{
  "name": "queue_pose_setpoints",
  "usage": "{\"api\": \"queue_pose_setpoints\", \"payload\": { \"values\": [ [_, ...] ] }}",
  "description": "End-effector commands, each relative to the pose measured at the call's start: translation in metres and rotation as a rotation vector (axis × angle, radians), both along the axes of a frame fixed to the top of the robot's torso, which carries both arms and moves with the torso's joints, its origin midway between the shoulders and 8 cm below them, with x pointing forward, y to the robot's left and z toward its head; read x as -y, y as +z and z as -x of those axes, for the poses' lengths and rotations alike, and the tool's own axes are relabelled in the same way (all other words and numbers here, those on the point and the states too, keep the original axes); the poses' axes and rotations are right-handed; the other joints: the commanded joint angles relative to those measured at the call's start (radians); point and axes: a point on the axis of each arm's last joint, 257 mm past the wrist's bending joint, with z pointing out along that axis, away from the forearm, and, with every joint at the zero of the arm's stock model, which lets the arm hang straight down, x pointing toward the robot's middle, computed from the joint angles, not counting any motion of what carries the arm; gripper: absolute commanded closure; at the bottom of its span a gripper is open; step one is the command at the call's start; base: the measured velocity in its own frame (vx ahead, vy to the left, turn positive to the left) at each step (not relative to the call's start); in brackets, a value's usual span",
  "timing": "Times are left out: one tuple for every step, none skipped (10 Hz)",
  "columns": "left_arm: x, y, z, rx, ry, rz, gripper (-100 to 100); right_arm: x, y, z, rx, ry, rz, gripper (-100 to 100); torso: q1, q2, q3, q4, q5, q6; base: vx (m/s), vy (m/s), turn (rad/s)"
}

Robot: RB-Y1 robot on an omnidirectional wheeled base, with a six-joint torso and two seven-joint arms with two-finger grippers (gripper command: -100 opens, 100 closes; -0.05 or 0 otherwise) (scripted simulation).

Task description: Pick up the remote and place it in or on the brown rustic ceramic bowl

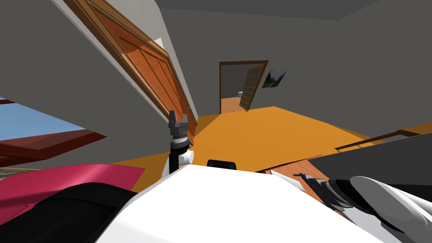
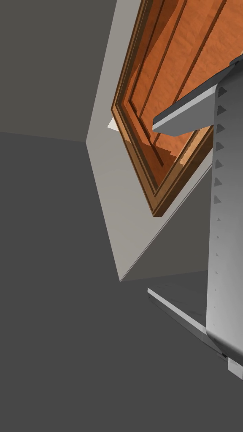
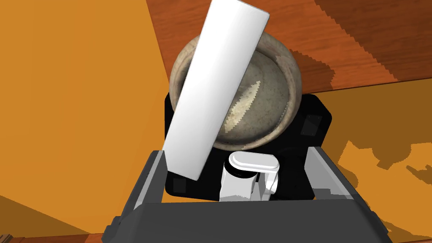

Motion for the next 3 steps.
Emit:
{"api": "queue_pose_setpoints", "payload": {
  "values": [
    [0.0000,0.0000,0.0000,0.000,0.000,0.000,0,0.0000,0.0000,0.0000,0.000,0.000,0.000,0,0.000,0.000,0.000,0.000,0.000,0.000,0.000,0.000,0.000],
    [0.0000,0.0000,0.0000,0.000,0.000,0.000,0,0.0000,0.0000,0.0000,0.000,0.000,0.000,0,0.000,0.000,0.000,0.000,0.000,0.000,0.000,0.000,0.000],
    [0.0000,0.0000,0.0000,0.000,0.000,0.000,0,0.0000,0.0000,0.0000,0.000,0.000,0.000,0,0.000,0.000,0.000,0.000,0.000,0.000,0.000,0.000,0.000]
  ]
}}
